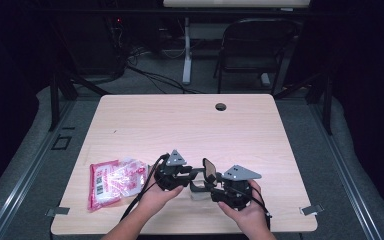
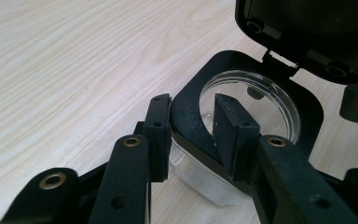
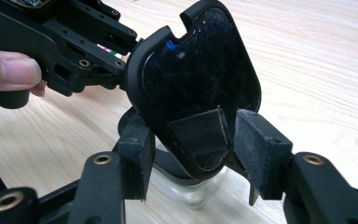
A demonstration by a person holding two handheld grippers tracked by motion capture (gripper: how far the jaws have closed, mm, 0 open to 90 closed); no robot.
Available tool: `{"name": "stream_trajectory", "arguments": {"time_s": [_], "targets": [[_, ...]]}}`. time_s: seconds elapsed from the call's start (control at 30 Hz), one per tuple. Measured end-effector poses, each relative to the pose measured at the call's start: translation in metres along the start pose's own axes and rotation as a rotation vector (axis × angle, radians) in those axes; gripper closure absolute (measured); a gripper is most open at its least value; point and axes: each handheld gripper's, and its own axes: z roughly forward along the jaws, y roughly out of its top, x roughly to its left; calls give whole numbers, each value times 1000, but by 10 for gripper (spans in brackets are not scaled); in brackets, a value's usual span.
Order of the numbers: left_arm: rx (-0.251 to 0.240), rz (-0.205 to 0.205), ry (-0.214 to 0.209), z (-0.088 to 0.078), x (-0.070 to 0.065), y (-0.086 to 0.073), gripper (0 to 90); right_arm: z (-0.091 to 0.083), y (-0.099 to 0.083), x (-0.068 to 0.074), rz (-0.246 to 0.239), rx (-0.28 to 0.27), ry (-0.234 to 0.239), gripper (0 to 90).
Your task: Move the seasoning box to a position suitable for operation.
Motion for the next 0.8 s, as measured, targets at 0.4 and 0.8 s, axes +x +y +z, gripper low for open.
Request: {"name": "stream_trajectory", "arguments": {"time_s": [0.4, 0.8], "targets": [[-9, 5, 5, 0, -1, -1, 675, -10, -3, -6, 1, -19, 2, 621], [-18, 3, -6, 0, 1, -2, 675, -24, -10, -24, 105, -5, 35, 723]]}}
